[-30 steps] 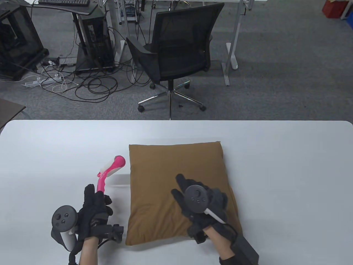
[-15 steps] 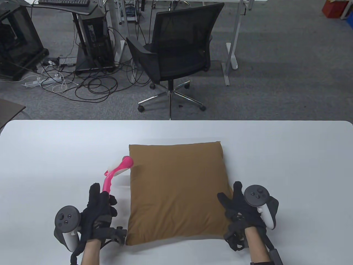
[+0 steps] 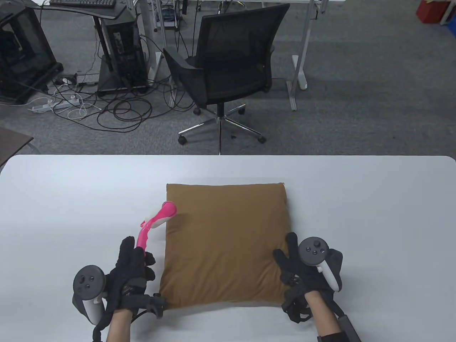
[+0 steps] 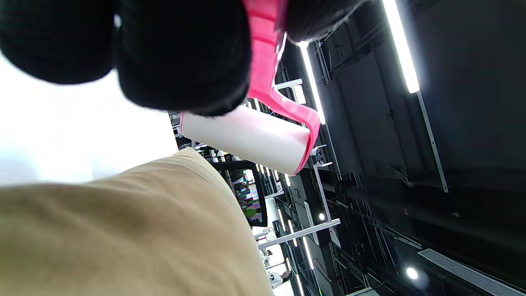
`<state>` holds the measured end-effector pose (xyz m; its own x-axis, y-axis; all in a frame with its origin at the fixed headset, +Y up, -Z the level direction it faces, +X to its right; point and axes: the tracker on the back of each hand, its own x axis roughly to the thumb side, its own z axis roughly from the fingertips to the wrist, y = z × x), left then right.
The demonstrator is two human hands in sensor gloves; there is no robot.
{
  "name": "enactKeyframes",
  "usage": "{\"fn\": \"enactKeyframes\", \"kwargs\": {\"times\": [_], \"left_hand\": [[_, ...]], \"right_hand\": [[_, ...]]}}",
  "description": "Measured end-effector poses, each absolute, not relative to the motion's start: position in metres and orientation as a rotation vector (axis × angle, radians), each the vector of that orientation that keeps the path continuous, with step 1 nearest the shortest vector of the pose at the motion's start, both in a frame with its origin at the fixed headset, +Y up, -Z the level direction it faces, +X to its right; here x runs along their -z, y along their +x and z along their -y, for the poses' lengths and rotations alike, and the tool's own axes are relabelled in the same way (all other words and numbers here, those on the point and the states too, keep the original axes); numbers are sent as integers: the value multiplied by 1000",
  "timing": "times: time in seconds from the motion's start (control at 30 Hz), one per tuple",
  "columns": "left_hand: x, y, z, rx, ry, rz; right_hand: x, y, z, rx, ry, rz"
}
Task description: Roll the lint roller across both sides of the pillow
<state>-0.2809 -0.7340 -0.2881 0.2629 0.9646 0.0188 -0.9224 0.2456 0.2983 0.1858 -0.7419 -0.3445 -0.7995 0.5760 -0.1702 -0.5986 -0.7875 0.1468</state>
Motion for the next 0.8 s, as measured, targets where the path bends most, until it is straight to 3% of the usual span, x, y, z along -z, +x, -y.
{"fn": "enactKeyframes", "kwargs": {"times": [0.17, 0.37, 0.6, 0.8], "left_hand": [[285, -280, 724, -1273, 306, -155], [270, -279, 685, -1036, 379, -114], [233, -276, 651, -788, 231, -73], [225, -258, 668, -687, 135, -48]], "right_hand": [[345, 182, 744, -2487, -136, -238], [343, 186, 748, -2417, -142, -282], [344, 187, 749, -2412, -142, -308], [344, 188, 750, -2405, -138, -311]]}}
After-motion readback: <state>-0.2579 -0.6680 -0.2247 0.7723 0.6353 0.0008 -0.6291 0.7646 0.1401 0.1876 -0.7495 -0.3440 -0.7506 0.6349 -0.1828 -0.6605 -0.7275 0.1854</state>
